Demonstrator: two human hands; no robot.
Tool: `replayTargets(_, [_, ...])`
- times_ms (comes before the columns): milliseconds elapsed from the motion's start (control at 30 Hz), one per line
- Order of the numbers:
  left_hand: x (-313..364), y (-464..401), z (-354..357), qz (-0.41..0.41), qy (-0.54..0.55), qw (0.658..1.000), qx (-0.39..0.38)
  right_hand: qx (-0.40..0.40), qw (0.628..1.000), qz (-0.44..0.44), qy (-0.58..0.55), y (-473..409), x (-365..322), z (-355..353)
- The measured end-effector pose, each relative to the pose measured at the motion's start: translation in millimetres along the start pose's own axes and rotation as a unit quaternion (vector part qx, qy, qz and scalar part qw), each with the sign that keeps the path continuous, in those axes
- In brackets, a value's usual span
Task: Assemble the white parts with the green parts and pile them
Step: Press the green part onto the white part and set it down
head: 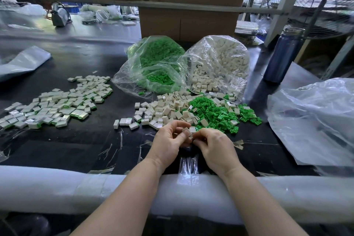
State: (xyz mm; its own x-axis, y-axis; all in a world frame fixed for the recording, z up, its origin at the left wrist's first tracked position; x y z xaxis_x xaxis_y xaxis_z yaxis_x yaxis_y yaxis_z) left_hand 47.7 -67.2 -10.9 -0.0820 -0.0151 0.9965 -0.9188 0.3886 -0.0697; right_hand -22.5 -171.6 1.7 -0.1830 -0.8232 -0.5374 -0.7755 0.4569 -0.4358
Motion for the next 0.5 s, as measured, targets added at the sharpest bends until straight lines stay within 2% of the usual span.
replayTargets(167, [-0.6,0.0,-0.1,-0.002,0.003,1.0,-0.004,0.071,0.996,0.053,-0.029,-2.7,7.7,-9.8])
replayTargets(333, [0.0,0.5,0.5,-0.003,0.002,1.0,-0.008,0.044,0.993,0.109,-0.018,-2.0,15.4,-6.0])
replayTargets(500, [1.2,1.2,1.3,-0.001,0.005,1.0,-0.01,0.059,0.993,0.1,-0.032,-3.6,18.5,-5.8])
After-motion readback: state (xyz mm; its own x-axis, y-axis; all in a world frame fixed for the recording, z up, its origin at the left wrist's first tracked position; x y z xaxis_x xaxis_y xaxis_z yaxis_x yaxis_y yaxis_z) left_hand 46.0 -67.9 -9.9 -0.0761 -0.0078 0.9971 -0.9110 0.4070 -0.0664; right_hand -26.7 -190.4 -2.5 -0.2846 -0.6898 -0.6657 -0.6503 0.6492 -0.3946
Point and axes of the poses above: each hand's wrist, its own y-axis away from the middle knuckle, its own z-axis out of the palm, x = y × z, the point moved 6 cm from there along -y, towards the middle knuckle, and after that the axes turned 12 degrees about x, right-handed, at the moved point
